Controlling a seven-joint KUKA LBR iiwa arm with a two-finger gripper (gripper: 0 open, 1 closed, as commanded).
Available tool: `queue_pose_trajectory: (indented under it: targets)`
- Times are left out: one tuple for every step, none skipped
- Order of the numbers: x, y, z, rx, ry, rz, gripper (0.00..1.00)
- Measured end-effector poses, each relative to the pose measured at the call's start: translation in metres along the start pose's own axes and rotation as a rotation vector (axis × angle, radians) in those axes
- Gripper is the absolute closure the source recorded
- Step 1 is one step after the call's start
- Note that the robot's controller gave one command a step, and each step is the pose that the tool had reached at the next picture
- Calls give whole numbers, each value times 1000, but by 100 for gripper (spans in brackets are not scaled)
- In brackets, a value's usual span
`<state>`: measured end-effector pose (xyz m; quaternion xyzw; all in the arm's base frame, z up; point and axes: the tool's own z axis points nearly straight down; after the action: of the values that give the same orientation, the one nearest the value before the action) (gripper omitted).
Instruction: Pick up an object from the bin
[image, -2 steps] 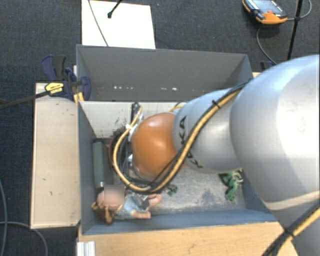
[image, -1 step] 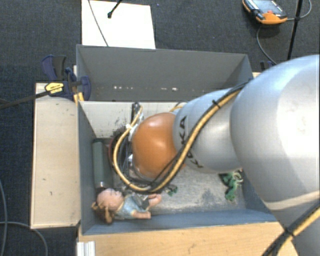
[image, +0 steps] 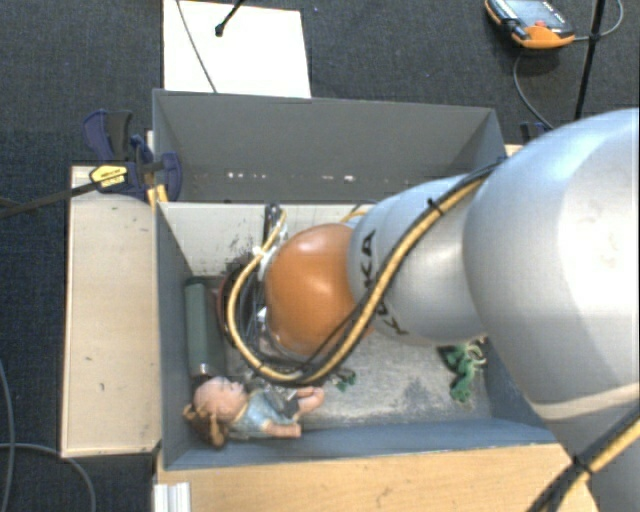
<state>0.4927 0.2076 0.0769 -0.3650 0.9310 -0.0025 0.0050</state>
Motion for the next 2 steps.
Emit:
queue_pose_trajectory:
  targets:
    - [0, -1, -5, -2, 4, 1, 100]
    - [1, -1, -7, -4, 6, 2, 100]
